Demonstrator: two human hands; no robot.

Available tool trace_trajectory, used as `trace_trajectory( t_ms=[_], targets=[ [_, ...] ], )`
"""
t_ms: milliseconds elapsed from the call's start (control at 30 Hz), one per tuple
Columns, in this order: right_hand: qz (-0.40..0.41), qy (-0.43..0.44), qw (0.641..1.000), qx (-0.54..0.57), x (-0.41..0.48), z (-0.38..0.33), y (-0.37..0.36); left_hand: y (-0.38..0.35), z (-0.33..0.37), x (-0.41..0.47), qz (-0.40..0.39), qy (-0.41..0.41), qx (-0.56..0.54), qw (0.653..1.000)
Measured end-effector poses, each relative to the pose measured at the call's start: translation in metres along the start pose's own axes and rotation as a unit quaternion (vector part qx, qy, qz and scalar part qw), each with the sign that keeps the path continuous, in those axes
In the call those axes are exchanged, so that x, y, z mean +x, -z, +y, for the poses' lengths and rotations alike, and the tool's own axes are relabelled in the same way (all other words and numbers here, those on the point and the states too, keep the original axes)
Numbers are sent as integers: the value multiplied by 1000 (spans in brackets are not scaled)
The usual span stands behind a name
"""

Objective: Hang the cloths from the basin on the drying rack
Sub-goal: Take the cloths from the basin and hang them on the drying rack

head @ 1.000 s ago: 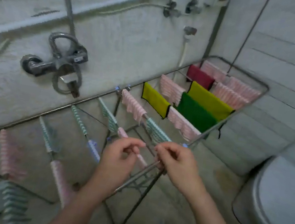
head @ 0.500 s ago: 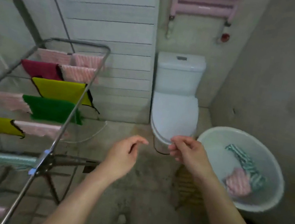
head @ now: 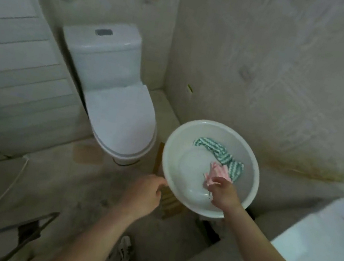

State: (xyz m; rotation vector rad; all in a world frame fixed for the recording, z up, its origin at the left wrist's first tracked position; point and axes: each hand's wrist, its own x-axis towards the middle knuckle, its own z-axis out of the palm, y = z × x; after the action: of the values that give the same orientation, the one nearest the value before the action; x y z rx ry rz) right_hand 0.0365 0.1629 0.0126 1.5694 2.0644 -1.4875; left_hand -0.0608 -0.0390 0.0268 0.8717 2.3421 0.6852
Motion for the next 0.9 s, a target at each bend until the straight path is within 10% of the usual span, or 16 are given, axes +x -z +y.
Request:
trace_trajectory(
  t_ms=[533,700,900],
  targets=[
    [55,29,900,-432,115,45,7,-101,39,136,-183,37,-23,982],
    [50,18,942,-333,118,54,1,-125,42,156,-199,102,-124,967],
    [-122,-57,986,94,113,45,16,-153,49,178,-86,261,-314,909]
  ],
)
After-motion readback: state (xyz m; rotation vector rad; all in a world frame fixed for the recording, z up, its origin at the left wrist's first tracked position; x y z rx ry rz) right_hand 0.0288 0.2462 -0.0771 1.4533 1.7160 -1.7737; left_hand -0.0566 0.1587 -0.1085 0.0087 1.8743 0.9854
